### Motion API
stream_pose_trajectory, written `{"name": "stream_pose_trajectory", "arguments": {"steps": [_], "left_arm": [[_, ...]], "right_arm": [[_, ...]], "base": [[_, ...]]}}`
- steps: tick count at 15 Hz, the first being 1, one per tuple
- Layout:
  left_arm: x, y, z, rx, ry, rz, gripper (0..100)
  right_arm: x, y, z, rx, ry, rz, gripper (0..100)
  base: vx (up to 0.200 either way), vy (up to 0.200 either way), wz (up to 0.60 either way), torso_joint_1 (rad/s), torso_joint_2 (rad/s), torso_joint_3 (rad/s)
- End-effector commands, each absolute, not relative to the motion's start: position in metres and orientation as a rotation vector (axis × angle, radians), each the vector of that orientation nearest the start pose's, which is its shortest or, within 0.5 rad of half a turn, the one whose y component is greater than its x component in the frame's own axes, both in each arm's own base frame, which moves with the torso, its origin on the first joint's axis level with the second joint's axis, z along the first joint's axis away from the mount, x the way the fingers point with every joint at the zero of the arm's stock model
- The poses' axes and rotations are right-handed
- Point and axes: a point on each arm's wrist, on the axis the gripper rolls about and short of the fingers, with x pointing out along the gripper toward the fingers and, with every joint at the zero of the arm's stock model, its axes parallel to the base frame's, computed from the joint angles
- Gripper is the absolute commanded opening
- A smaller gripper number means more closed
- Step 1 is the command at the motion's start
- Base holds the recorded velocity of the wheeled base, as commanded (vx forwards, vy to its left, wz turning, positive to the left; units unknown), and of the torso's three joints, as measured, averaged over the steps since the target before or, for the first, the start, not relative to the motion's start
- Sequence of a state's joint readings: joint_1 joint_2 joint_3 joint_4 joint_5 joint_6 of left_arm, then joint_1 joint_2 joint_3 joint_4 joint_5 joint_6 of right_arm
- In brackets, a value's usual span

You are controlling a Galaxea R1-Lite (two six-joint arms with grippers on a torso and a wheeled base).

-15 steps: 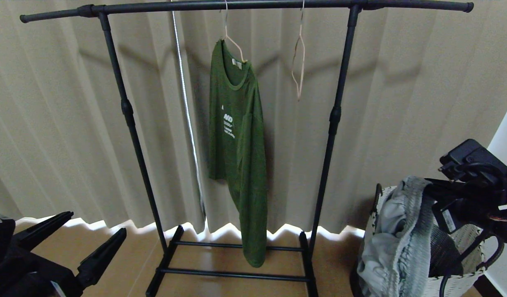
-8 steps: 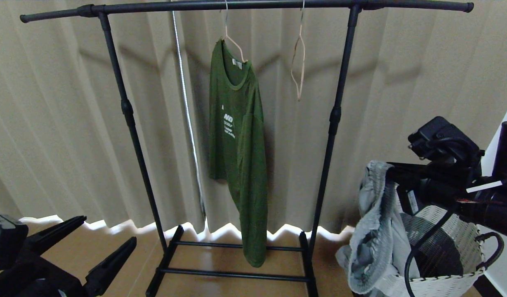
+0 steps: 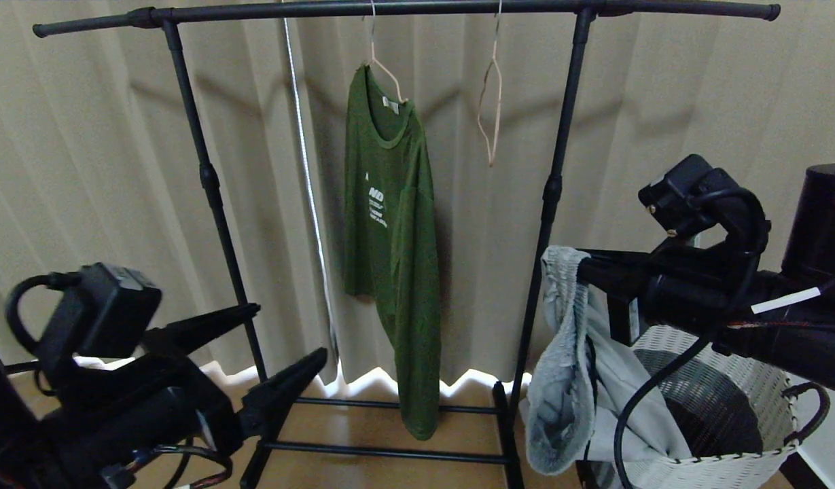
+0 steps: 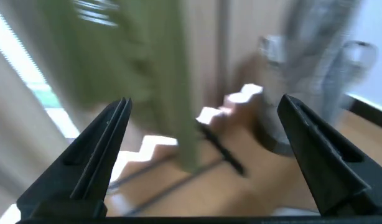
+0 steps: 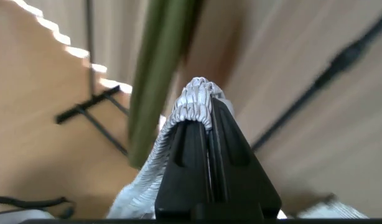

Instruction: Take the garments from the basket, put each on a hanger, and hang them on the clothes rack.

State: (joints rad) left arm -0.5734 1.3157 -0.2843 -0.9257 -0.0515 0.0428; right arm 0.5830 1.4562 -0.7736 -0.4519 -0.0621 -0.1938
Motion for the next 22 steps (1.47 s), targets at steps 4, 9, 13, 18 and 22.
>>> {"name": "stream_pose_trajectory", "arguments": {"steps": [4, 9, 13, 18, 22], "left_arm": [[0.151, -0.179, 0.143, -0.007, 0.286, -0.892, 100], [0.153, -0.213, 0.104, -0.027, 0.450, -0.916, 100], [0.167, -0.229, 0.078, -0.024, 0.508, -0.824, 100], [0.181, -0.242, 0.059, 0.036, 0.490, -0.692, 100], [0.180, -0.241, 0.057, 0.054, 0.491, -0.693, 100]], "right_arm": [[0.202, 0.154, 0.237, -0.187, 0.132, 0.655, 0], [0.190, 0.164, 0.250, -0.124, 0.097, 0.723, 0], [0.175, 0.162, 0.261, -0.099, 0.054, 0.788, 0], [0.167, 0.159, 0.266, -0.091, 0.032, 0.802, 0], [0.165, 0.158, 0.269, -0.087, 0.021, 0.811, 0]], "base": [[0.000, 0.000, 0.00, 0.000, 0.00, 0.000], [0.000, 0.000, 0.00, 0.000, 0.00, 0.000], [0.000, 0.000, 0.00, 0.000, 0.00, 0.000], [0.000, 0.000, 0.00, 0.000, 0.00, 0.000], [0.000, 0.000, 0.00, 0.000, 0.00, 0.000]]}}
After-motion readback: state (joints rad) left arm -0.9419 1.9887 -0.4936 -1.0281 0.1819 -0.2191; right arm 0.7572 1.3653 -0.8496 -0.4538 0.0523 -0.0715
